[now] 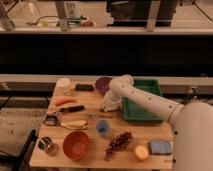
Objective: Wipe table surface with towel
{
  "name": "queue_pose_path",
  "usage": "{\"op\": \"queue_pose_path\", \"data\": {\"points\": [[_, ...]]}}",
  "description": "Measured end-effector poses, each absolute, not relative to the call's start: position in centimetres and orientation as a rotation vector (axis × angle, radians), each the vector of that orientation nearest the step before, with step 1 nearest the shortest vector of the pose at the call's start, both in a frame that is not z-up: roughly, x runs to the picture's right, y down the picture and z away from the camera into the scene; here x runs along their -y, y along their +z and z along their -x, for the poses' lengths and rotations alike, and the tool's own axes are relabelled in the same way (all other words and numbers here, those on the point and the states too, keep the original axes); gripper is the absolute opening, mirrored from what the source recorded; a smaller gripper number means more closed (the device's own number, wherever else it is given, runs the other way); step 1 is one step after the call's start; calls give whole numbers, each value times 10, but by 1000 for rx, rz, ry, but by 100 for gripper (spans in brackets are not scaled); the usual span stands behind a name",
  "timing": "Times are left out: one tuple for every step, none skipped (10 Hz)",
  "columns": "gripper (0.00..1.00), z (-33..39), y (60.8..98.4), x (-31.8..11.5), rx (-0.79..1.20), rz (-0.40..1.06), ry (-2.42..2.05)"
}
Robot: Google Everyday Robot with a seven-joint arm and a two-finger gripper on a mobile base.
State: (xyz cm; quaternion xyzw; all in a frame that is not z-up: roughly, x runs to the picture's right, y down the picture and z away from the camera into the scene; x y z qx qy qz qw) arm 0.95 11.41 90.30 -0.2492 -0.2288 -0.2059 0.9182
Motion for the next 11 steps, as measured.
{"op": "queue_pose_path", "data": {"points": [[0, -12, 905, -113, 461, 513, -419], [0, -14, 908, -113, 454, 516, -414], [0, -17, 911, -112, 446, 517, -410], [0, -17, 916, -110, 438, 519, -410], [0, -12, 921, -107, 433, 518, -419], [0, -9, 923, -105, 429, 517, -425], [0, -6, 927, -101, 425, 512, -431], [0, -2, 930, -98, 422, 508, -437], [0, 5, 932, -96, 423, 504, -447], [0, 11, 933, -93, 424, 500, -456], [0, 25, 934, -91, 431, 493, -477]]}}
